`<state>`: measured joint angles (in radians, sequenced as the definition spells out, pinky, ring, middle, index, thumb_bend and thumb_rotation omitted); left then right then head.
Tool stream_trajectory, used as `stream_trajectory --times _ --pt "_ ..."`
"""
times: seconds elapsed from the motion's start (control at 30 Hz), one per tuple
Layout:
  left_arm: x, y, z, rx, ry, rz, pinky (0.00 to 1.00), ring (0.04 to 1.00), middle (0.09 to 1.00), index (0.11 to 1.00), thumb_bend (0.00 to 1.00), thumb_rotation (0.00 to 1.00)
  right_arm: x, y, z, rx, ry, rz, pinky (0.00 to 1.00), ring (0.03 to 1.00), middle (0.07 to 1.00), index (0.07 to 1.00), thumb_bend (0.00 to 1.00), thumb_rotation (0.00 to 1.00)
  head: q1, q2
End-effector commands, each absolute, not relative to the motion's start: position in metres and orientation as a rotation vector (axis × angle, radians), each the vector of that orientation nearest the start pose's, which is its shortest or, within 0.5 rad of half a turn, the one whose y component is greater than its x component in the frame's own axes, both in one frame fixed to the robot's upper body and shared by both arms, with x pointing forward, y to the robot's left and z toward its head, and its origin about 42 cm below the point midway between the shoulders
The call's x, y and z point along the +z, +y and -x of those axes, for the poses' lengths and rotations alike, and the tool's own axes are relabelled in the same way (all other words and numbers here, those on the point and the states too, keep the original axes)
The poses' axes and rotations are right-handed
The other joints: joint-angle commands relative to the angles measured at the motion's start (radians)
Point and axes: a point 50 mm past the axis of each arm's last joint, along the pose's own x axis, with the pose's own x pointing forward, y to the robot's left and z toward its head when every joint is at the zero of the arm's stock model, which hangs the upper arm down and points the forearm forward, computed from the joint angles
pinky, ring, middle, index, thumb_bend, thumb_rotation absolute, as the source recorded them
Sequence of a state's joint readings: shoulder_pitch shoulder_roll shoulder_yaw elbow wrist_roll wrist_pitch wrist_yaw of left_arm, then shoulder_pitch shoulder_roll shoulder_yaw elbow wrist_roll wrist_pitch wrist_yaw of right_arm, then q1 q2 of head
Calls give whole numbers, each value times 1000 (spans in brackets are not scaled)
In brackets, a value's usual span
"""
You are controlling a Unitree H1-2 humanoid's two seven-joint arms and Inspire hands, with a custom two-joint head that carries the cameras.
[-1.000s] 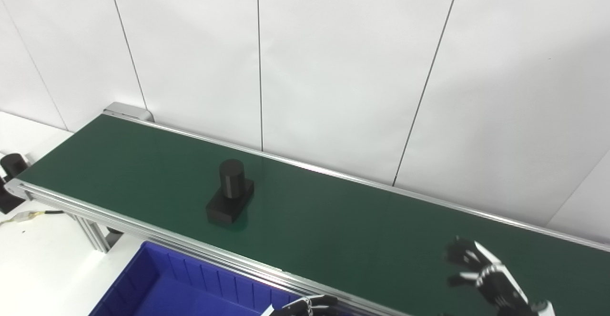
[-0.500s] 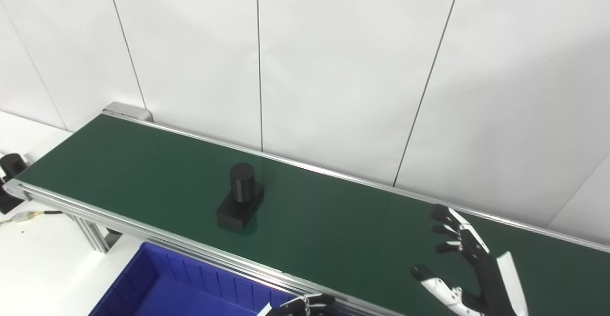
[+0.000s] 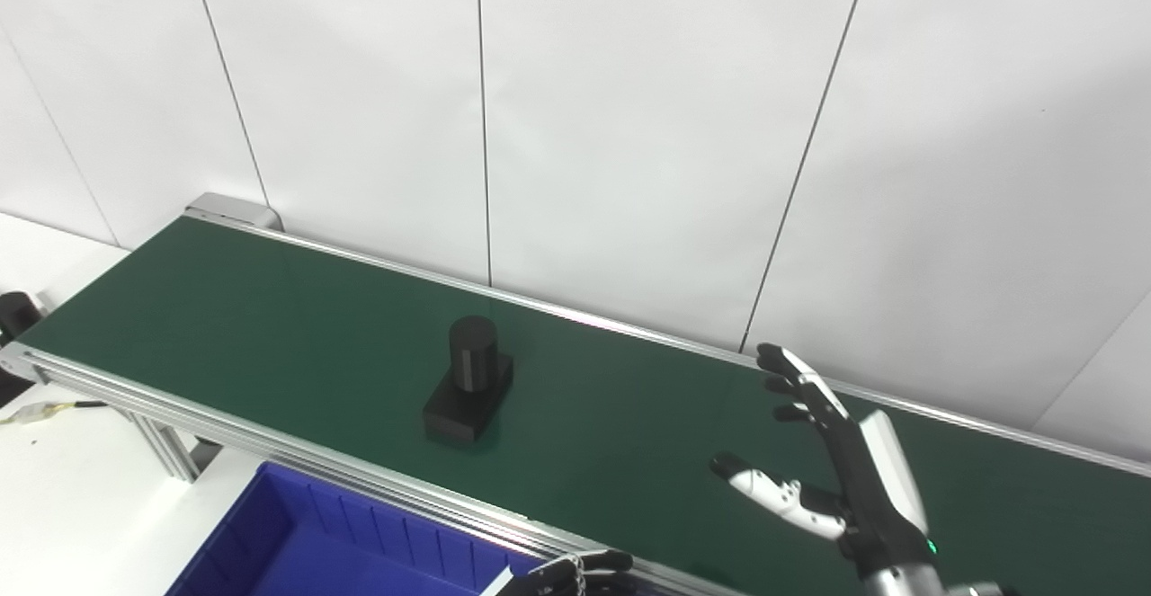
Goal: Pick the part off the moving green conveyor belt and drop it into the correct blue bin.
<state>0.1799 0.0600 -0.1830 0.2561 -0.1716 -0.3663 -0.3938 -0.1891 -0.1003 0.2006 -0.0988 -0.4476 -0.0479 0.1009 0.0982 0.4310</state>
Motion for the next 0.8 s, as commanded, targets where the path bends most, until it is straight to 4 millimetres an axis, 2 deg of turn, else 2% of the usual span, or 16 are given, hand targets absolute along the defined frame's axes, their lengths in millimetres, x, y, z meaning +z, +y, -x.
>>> stream_trajectory --times 0.0,0.13,0.37,0.57,0.77 --pt "20 180 -203 -478 -18 143 761 762 770 802 1000 335 186 -153 -340 277 -397 541 705 808 844 877 621 537 1 1" --pt "19 180 -203 -479 -19 145 765 763 770 800 1000 337 181 -143 -354 289 -384 536 692 804 847 877 641 553 -13 5" --pt "19 179 -203 -480 -24 153 769 764 773 804 1000 328 174 -125 -368 329 -370 521 757 839 853 875 664 499 -19 6" --pt "18 179 -204 -482 -22 156 765 765 773 804 1000 326 171 -111 -379 369 -335 560 769 841 859 881 688 568 -19 7" --pt "18 177 -203 -478 -22 162 765 763 771 803 1000 319 164 -98 -392 397 -294 557 786 859 874 887 726 576 -13 8"
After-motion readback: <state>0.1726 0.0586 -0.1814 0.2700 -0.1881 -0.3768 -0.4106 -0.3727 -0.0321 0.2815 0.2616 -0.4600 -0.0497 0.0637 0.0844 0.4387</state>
